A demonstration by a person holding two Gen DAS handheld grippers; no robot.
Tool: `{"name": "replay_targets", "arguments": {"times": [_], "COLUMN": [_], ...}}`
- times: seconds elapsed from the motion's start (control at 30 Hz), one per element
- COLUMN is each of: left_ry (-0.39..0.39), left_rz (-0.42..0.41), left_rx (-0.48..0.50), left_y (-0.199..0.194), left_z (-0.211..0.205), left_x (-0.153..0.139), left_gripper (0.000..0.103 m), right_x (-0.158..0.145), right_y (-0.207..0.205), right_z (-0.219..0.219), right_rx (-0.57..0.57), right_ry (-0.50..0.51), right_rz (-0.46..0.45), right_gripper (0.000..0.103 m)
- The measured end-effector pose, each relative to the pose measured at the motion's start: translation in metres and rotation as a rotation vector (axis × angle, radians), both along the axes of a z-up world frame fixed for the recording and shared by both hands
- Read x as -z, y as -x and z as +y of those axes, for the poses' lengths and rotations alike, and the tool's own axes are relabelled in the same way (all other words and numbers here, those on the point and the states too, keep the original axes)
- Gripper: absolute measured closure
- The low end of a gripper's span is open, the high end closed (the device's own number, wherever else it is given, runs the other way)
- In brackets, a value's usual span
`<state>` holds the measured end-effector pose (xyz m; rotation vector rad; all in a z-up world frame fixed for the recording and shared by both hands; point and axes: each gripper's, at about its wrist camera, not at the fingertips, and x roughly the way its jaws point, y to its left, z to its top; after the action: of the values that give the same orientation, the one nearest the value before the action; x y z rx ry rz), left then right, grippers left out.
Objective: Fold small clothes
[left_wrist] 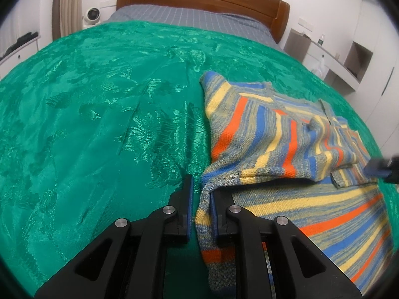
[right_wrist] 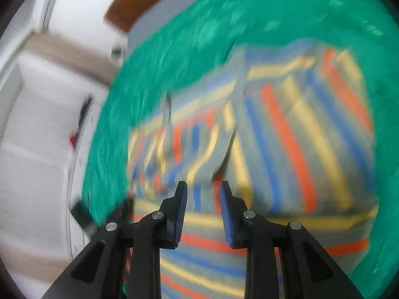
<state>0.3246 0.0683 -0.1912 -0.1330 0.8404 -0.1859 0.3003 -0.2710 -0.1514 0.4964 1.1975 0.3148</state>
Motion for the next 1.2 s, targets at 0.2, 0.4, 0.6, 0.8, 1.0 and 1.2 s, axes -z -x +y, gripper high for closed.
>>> {"name": "replay_targets", "arguments": {"times": [0.2, 0.4, 0.6, 0.8, 1.0, 1.2], "left_ry": [0.003, 0.020, 0.026, 0.026, 0.030, 0.131], "left_rz": [0.000, 0.001, 0.001, 0.003, 0.008, 0.150], "left_rx": [0.000, 0.000, -0.001, -0.001, 0.003, 0.180], "left_y": [0.001, 0.001, 0.001, 0.000, 0.000, 0.009], "left_z": [0.000, 0.002, 0.003, 0.004, 0.004, 0.024], "left_x": [0.000, 0.000, 0.000, 0.000, 0.000, -0.027], "left_gripper": [0.090, 0.090, 0.090, 0.090, 0.087, 0.036], "right_x": [-0.001, 0.008, 0.016, 0.014, 0.006, 0.011], "right_y": [-0.036, -0.051, -0.041, -0.040, 0.003, 0.016], "right_z": [0.028, 0.030, 0.037, 0.042, 0.030, 0.031], "right_rx": [-0.101, -0.090, -0.079, -0.074, -0.106, -0.100], "right_ry": [0.126, 0.044, 0.025, 0.078, 0.113, 0.153], "right_rz": [-0.152, -0.079, 0.021, 0.031, 0.069, 0.044], "right_gripper": [0.076, 0.076, 0.076, 0.098, 0.099, 0.087]}}
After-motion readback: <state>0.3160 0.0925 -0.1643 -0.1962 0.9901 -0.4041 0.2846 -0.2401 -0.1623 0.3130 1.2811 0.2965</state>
